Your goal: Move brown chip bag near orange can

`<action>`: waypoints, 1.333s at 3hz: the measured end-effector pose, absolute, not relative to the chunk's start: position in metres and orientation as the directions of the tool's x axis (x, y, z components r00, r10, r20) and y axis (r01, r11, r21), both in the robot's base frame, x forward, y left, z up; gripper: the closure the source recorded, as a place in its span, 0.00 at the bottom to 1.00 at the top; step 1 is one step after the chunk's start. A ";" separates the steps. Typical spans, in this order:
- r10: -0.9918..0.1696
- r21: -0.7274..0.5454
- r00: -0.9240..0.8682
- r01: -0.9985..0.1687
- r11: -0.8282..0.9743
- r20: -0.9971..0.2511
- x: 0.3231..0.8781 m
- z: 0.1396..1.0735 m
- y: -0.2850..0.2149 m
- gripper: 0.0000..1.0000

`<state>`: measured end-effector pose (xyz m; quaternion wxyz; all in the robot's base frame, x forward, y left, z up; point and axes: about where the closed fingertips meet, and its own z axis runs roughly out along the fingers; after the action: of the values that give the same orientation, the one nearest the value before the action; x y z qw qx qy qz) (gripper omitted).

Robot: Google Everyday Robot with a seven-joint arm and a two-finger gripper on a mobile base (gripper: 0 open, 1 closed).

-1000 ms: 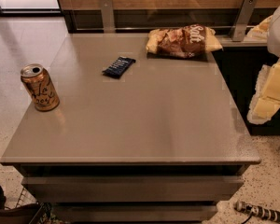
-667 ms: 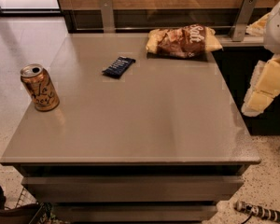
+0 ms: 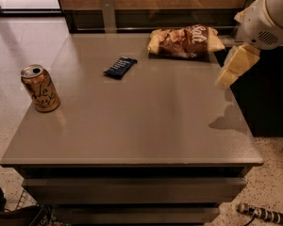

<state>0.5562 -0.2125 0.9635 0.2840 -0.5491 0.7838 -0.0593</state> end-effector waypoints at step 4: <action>-0.878 -0.550 -0.289 -0.692 0.467 -0.381 0.670 0.981 -0.227 0.00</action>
Offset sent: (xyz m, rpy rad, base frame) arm 0.1223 -0.0164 0.0392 0.1335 -0.2382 -0.0645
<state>0.6704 -0.2273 0.9808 0.3296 -0.4968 0.7904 -0.1408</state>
